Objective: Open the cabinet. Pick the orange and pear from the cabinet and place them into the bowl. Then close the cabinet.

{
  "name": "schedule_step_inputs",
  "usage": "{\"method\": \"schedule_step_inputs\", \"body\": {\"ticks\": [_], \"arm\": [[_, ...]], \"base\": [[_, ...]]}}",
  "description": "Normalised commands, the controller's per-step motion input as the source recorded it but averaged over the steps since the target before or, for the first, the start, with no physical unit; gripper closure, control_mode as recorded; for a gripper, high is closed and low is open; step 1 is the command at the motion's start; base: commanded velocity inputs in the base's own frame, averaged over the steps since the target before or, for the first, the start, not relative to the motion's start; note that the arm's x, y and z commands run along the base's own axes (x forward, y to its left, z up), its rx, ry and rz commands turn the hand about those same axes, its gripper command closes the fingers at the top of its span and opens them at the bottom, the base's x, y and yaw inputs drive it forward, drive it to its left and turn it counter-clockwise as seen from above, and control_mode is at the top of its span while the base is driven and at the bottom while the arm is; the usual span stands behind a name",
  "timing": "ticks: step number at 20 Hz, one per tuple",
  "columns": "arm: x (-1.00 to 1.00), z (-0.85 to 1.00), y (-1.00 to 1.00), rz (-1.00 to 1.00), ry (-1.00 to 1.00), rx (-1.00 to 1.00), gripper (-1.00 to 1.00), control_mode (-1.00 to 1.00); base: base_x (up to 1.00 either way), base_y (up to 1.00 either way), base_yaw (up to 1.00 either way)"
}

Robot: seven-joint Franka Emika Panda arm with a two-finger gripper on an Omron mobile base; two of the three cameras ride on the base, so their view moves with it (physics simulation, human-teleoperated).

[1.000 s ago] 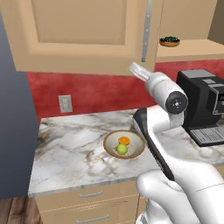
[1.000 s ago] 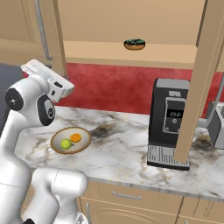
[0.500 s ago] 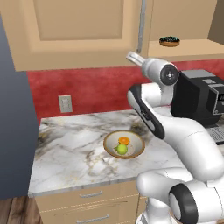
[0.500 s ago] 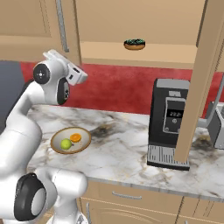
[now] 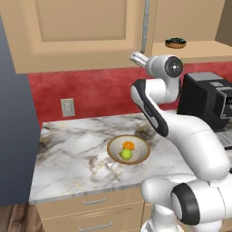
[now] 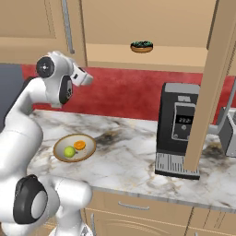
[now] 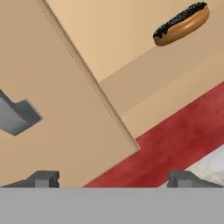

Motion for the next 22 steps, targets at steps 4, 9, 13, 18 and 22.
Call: {"method": "schedule_step_inputs", "body": {"ticks": [4, 9, 13, 18, 22], "arm": [[-1.0, -0.23, -0.08, 0.05, -0.04, 0.0, -1.0, -1.0], [-1.0, -0.16, -0.45, 0.02, -0.07, 0.04, -1.0, -1.0], [-0.97, 0.0, -0.15, 0.0, 0.04, 0.01, -1.0, -1.0], [-0.99, 0.03, -0.33, 0.0, 0.09, 0.01, -1.0, -1.0], [-0.72, 0.29, -0.31, -0.03, 0.16, 0.0, -1.0, -1.0]], "base": [[0.0, 0.0, 0.0], [0.0, 0.0, 0.0], [0.0, 0.0, 0.0], [0.0, 0.0, 0.0], [0.0, 0.0, 0.0]]}}
